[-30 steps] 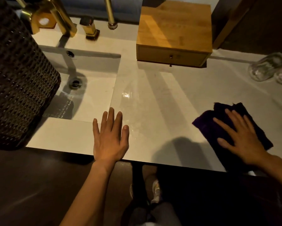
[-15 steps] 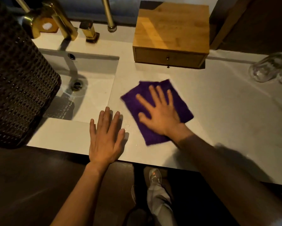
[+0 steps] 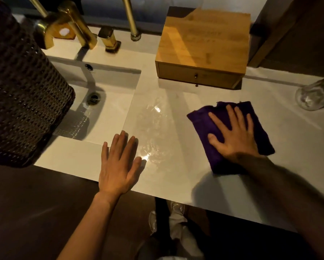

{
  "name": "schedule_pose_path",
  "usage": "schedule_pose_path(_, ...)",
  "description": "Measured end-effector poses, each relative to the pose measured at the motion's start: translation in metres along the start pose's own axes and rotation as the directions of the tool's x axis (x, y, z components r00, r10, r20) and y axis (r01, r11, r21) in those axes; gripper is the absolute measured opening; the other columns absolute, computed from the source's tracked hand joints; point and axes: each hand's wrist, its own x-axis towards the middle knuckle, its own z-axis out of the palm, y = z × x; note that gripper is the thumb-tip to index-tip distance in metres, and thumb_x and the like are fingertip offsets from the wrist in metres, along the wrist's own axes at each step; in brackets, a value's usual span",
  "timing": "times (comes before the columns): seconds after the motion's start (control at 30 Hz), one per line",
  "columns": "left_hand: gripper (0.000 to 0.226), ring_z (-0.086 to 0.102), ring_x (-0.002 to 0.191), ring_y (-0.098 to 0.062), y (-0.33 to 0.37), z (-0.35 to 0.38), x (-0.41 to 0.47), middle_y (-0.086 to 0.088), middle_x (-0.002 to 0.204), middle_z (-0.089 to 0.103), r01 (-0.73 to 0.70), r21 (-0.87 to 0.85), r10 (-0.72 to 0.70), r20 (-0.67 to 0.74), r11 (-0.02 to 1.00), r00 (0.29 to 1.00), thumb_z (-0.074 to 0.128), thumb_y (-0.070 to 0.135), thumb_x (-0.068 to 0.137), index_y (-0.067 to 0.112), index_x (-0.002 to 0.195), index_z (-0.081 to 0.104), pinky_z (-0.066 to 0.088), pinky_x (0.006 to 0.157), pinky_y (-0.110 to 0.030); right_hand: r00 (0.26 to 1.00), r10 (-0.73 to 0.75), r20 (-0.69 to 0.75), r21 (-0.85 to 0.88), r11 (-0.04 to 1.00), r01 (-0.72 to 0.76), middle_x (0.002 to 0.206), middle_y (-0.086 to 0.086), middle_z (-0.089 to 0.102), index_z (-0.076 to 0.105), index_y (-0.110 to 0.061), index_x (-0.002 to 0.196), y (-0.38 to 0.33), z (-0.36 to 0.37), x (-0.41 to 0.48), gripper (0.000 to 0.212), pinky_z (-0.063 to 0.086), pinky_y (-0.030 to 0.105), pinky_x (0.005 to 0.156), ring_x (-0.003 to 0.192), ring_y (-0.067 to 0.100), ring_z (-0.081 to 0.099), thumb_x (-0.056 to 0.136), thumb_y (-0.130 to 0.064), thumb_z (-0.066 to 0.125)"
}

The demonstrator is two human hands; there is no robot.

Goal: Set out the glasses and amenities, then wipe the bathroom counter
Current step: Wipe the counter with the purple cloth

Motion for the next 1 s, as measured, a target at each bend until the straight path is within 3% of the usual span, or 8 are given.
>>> schedule_pose_path(0.07,0.069,0.013,0.158,-0.021,0.000,0.000,-0.001,-0.002,0.170,0.018,0.003,-0.015,-0.003,-0.020,1.000,1.000,0.012,0.062,0.100,0.026,0.155,0.033,0.014,0.125,-0.059,0.999,-0.040,-0.015,0.012,0.999,0.040,0.167,0.009,-0.005,-0.002,-0.050,0.152,-0.033,-0.005,0.039,0.069,-0.007,0.056,0.121,0.153,0.032,-0.009,0.090,-0.071,0.020)
schedule_pose_path(0.2,0.070,0.009,0.159,-0.022,-0.003,0.001,-0.001,-0.005,0.171,0.010,0.009,-0.007,-0.010,-0.042,1.000,0.999,0.012,0.064,0.100,0.026,0.158,0.026,0.013,0.125,-0.060,0.962,-0.271,-0.036,-0.003,0.962,0.272,0.167,0.012,-0.003,0.004,-0.047,0.154,-0.114,-0.009,0.071,0.069,-0.007,0.059,0.120,0.153,0.035,-0.007,0.091,-0.070,0.019)
schedule_pose_path(0.37,0.069,0.011,0.158,-0.025,-0.005,0.002,-0.002,-0.009,0.170,0.015,-0.033,-0.017,0.032,-0.054,0.999,0.998,0.013,0.060,0.101,0.023,0.158,0.030,0.013,0.124,-0.062,0.730,-0.683,0.010,-0.049,0.729,0.683,0.167,0.010,0.000,0.013,-0.047,0.154,-0.128,0.013,-0.004,0.066,0.001,0.057,0.121,0.154,0.031,-0.005,0.093,-0.067,0.027)
schedule_pose_path(0.47,0.067,0.011,0.158,-0.024,-0.002,0.001,-0.002,-0.005,0.170,0.016,-0.056,0.023,0.056,-0.013,0.998,0.998,0.012,0.058,0.101,0.026,0.156,0.033,0.012,0.125,-0.060,0.671,-0.739,0.055,-0.040,0.670,0.741,0.167,0.008,0.002,0.016,-0.047,0.154,-0.084,0.026,-0.056,0.065,0.007,0.058,0.121,0.154,0.028,-0.002,0.094,-0.065,0.034)
schedule_pose_path(0.6,0.064,0.006,0.159,-0.019,-0.003,0.003,-0.002,0.003,0.171,0.012,-0.123,0.058,0.118,0.077,0.991,0.990,0.018,0.061,0.100,0.034,0.157,0.030,0.010,0.125,-0.060,0.823,-0.568,0.017,-0.013,0.823,0.568,0.166,0.008,0.012,0.023,-0.050,0.151,-0.004,0.030,-0.096,0.064,0.012,0.055,0.121,0.154,0.028,0.010,0.091,-0.069,0.037)
schedule_pose_path(0.73,0.062,0.006,0.159,-0.016,0.000,0.003,-0.001,0.004,0.170,0.016,-0.085,0.026,0.083,0.085,0.996,0.993,0.025,0.061,0.100,0.034,0.154,0.036,0.008,0.127,-0.056,0.986,-0.155,-0.057,0.052,0.986,0.158,0.166,0.009,0.013,0.016,-0.052,0.151,0.055,0.034,-0.107,0.069,0.009,0.054,0.122,0.153,0.031,0.013,0.088,-0.069,0.039)
schedule_pose_path(0.87,0.061,0.009,0.159,-0.018,0.002,0.001,-0.003,0.004,0.170,0.019,-0.075,0.017,0.073,0.080,0.997,0.994,0.027,0.061,0.099,0.034,0.152,0.040,0.009,0.126,-0.056,0.960,0.262,-0.103,0.132,0.960,-0.248,0.166,0.008,0.012,0.023,-0.047,0.152,0.077,0.033,-0.095,0.071,0.005,0.053,0.123,0.153,0.028,0.009,0.085,-0.068,0.033)
schedule_pose_path(1.0,0.062,0.012,0.158,-0.020,0.003,-0.001,-0.002,0.002,0.169,0.021,-0.068,0.036,0.065,0.090,0.997,0.994,0.025,0.062,0.099,0.033,0.151,0.042,0.010,0.126,-0.055,0.872,0.481,-0.092,0.212,0.865,-0.455,0.167,0.008,0.006,0.014,-0.047,0.153,0.083,0.028,-0.076,0.070,0.000,0.055,0.122,0.153,0.028,0.002,0.088,-0.068,0.032)
